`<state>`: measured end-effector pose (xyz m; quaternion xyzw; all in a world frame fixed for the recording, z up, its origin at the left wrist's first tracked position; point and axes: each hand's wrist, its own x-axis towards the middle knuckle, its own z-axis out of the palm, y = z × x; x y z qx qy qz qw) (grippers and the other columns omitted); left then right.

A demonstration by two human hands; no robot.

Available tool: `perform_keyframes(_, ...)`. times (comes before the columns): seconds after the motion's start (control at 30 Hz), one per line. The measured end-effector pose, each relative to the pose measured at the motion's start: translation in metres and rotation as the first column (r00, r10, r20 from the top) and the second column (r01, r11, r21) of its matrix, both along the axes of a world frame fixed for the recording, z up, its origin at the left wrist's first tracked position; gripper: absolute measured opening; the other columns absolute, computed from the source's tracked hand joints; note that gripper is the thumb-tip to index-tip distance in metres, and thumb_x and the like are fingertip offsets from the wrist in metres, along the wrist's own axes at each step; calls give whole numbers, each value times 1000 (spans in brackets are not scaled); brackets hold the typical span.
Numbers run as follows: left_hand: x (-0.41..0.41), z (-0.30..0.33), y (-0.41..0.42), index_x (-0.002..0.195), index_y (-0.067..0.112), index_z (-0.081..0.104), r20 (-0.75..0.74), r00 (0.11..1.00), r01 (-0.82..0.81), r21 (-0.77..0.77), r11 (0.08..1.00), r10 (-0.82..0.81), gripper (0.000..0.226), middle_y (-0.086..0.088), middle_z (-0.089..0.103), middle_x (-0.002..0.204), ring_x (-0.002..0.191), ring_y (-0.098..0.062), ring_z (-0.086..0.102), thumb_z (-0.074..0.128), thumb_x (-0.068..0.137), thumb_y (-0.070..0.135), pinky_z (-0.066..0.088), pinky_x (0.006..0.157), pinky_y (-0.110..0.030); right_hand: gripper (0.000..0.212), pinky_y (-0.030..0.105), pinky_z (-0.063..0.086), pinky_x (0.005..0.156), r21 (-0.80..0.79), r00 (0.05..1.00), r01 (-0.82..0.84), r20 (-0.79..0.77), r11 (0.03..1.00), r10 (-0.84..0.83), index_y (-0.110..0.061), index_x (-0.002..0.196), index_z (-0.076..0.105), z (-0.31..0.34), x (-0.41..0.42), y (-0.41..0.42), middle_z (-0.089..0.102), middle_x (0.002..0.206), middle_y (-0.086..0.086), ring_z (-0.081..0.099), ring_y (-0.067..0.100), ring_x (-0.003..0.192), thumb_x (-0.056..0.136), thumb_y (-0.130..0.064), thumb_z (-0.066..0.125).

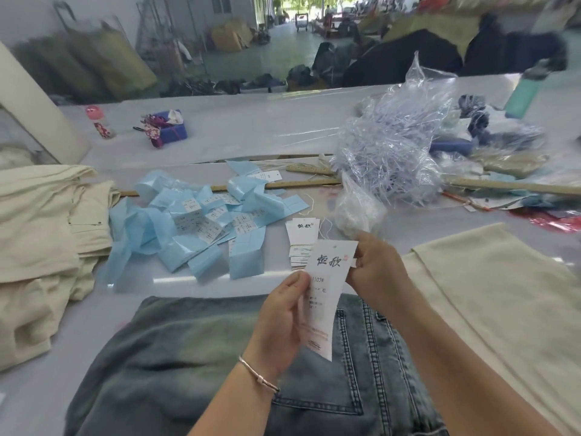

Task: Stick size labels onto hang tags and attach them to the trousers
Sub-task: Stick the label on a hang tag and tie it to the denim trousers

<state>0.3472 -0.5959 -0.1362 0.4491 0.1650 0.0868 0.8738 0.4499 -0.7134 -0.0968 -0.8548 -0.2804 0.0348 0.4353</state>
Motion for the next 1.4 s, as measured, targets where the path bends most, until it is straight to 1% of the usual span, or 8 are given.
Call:
perform_keyframes(0.07,-6,2,-4,110,-1,67,10,998,-63,-2,998,63,41,-16,70,102,85,-22,66,59,82,27,55,69,-28,12,25,44,52,88,989,-79,-119,993,89,-7,91,71,6,-10,-4,71,78,-2,52,4,51,81,-2,68)
perform_keyframes(0.17,-17,6,-10,109,-3,65,-4,993,-115,7,993,115,42,-17,71,102,86,-25,66,62,80,26,56,69,-33,5,17,31,40,279,903,-57,-395,959,168,8,88,58,9,-21,-14,59,60,2,40,8,39,89,3,59)
perform_keyframes(0.4,-43,14,-19,81,-1,65,30,972,-228,364,903,233,25,-9,65,69,60,-22,56,72,65,17,47,53,-29,9,8,42,55,355,916,154,-401,922,1,-4,74,69,10,-46,-30,65,63,-1,54,2,55,82,-6,72)
perform_keyframes(0.57,-51,19,-23,97,11,58,124,964,-265,520,812,235,33,-1,74,85,74,-20,68,71,66,9,56,63,-28,13,19,46,54,393,969,140,-245,909,-43,-28,67,75,21,-60,-33,69,58,-5,55,4,50,78,-21,77)
perform_keyframes(0.73,-57,21,-27,118,36,58,169,975,-218,593,775,144,56,-4,76,95,84,-27,72,65,72,5,60,72,-42,6,24,38,50,162,991,132,-44,978,-126,-35,76,75,19,-67,-29,61,51,-15,50,2,43,81,-39,72)
perform_keyframes(0.9,-57,23,-29,125,33,57,162,976,-217,648,730,146,62,3,75,103,89,-22,72,64,69,6,59,78,-49,10,23,37,51,11,952,285,113,958,-284,-36,80,75,24,-69,-30,63,59,-10,59,11,60,79,-45,69)
perform_keyframes(1.17,-59,25,-34,128,24,57,173,972,-234,688,687,158,64,5,73,110,97,-19,70,64,68,5,56,84,-53,10,23,31,52,17,906,348,250,937,-341,-32,78,75,23,-71,-26,64,61,-7,59,16,63,79,-39,69)
perform_keyframes(1.4,-62,25,-33,120,33,59,228,969,-230,696,680,95,59,7,72,110,95,-17,71,61,72,0,59,80,-42,9,24,28,52,17,878,353,339,936,-337,-30,78,75,20,-76,-21,63,59,-5,56,19,59,80,-36,69)
